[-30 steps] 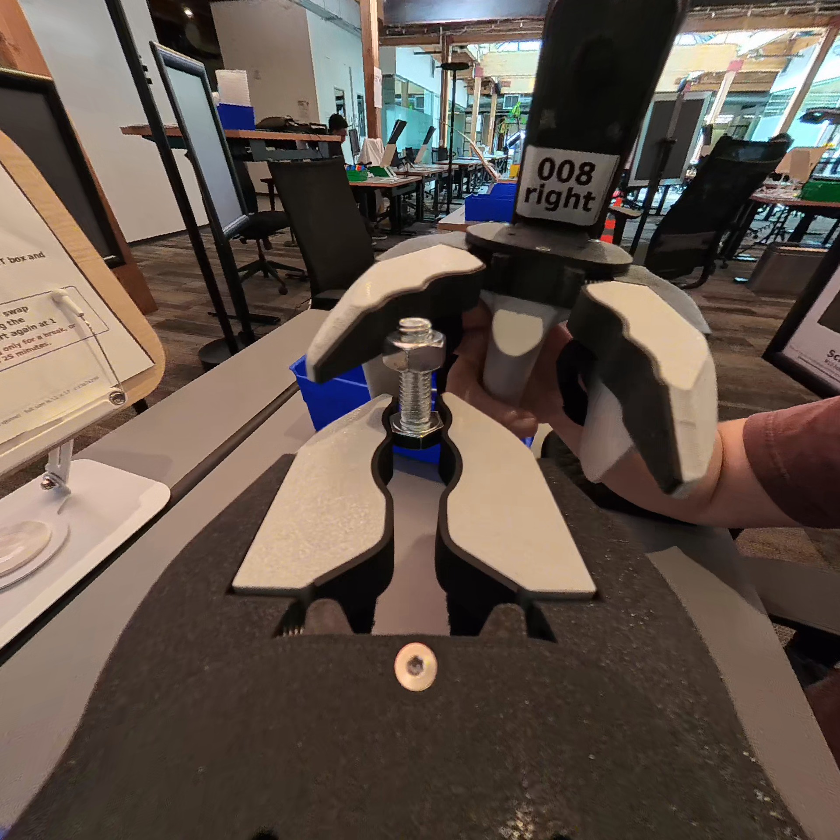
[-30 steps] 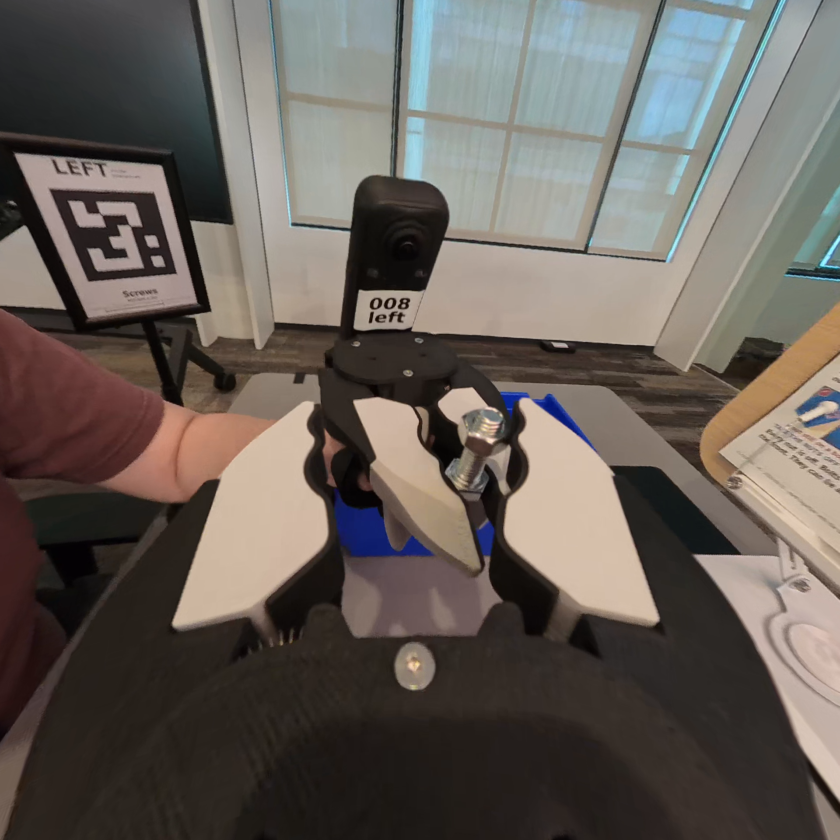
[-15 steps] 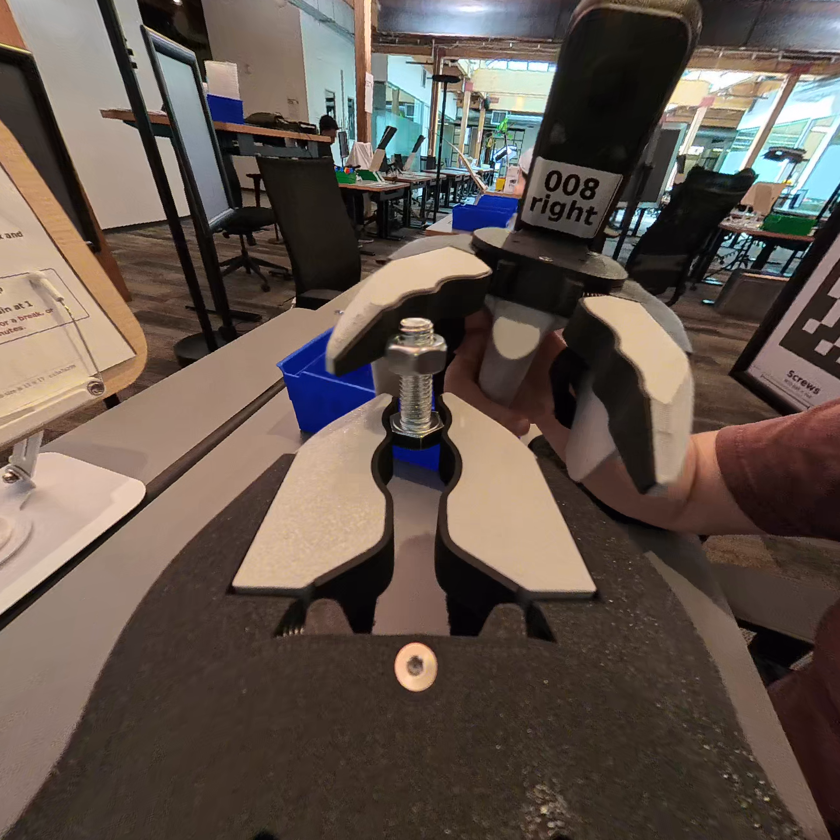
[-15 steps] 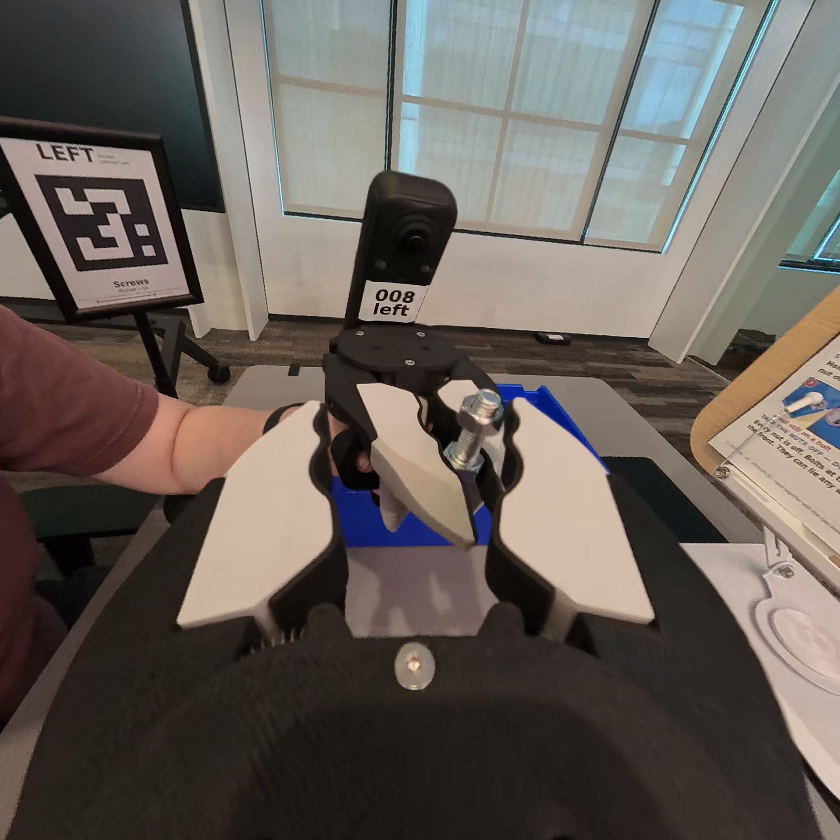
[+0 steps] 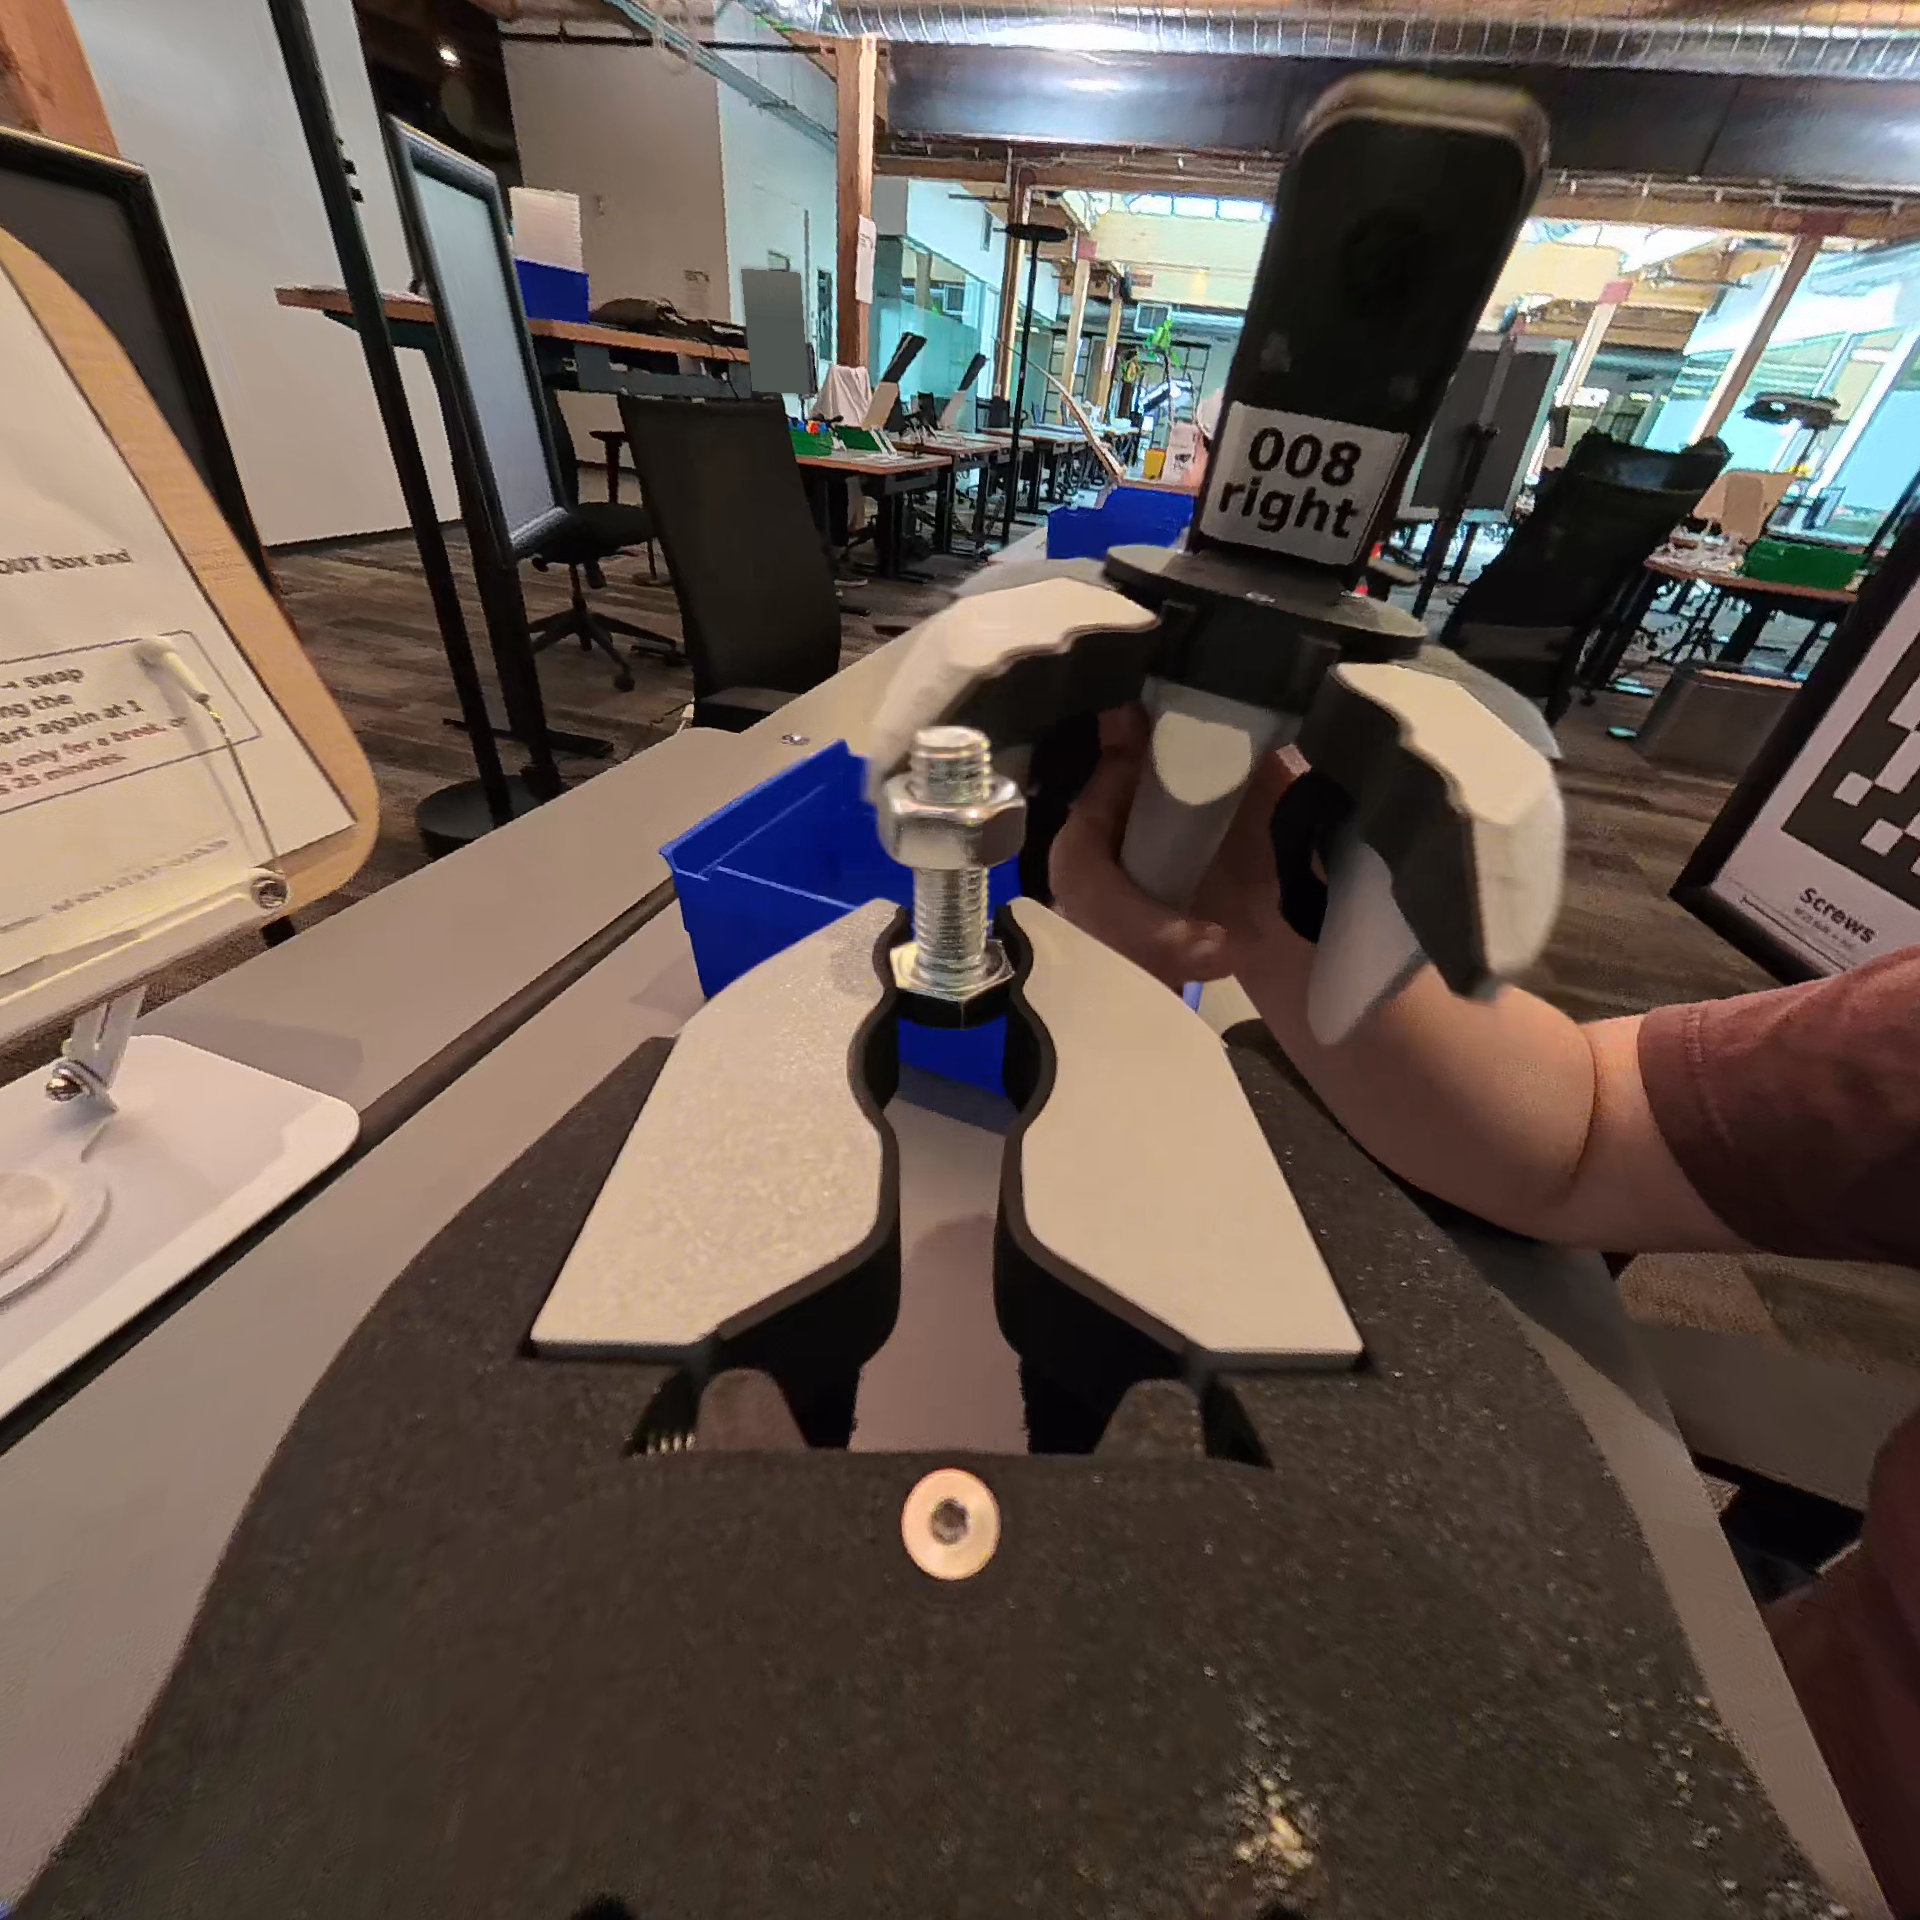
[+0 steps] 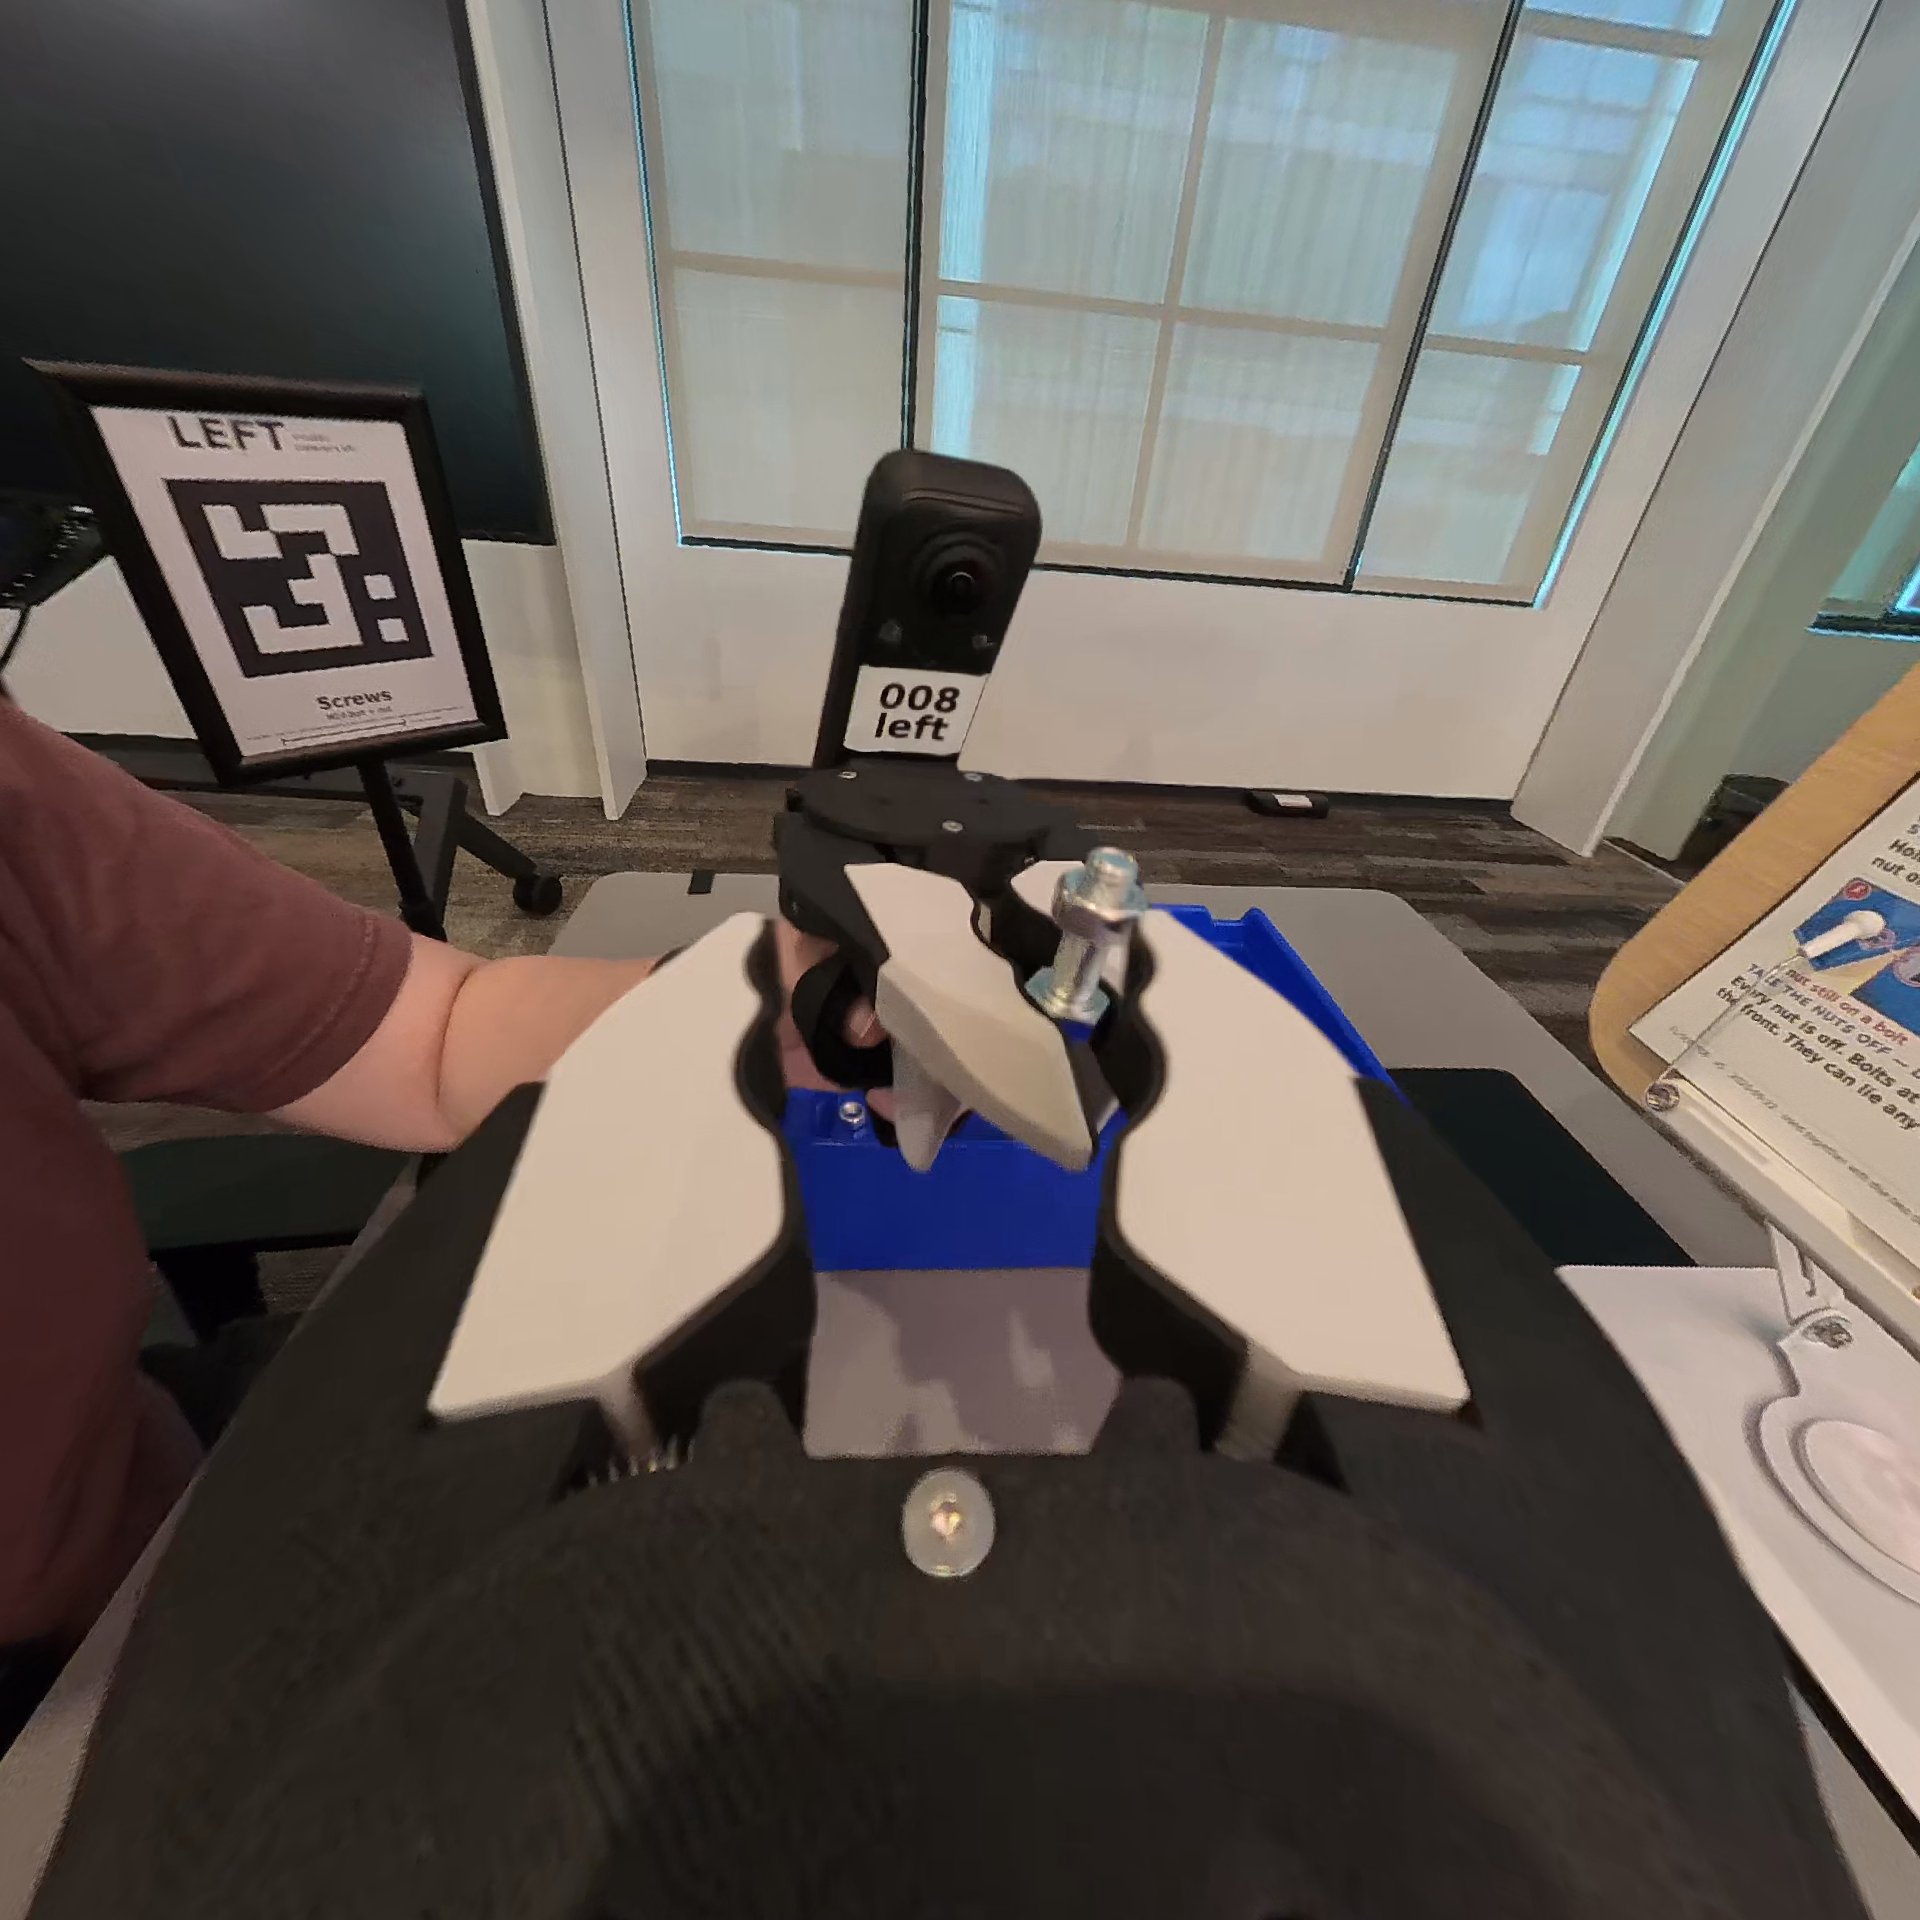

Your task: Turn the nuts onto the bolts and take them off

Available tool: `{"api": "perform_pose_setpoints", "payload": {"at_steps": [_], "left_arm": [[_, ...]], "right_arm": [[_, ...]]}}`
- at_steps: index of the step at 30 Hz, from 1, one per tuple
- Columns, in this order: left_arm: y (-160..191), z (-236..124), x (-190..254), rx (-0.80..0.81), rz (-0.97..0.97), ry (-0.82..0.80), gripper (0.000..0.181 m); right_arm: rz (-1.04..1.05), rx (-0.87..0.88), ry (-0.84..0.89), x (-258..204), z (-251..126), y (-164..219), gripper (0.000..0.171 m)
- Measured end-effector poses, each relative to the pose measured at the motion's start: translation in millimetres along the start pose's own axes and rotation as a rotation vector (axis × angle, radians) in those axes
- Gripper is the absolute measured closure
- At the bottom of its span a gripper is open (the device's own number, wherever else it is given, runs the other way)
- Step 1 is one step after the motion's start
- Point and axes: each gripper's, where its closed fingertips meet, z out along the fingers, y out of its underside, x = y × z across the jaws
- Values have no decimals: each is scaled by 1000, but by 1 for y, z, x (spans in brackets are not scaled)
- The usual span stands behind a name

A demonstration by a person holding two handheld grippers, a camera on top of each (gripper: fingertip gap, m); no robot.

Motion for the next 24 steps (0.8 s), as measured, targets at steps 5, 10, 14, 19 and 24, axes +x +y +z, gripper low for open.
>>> {"api": "perform_pose_setpoints", "payload": {"at_steps": [5,10,14,19,24], "left_arm": [[-8,-5,5,27,-5,34,167],[-2,3,15,-10,53,40,167],[-4,1,16,4,33,58,167],[-5,1,18,4,35,68,167],[-3,3,23,2,16,106,166]], "right_arm": [[118,67,27,17,-9,-6,128],[222,54,-51,15,-2,6,149],[210,37,-78,12,-1,9,159],[214,55,-87,12,0,8,160],[243,56,-118,10,2,10,158]]}}
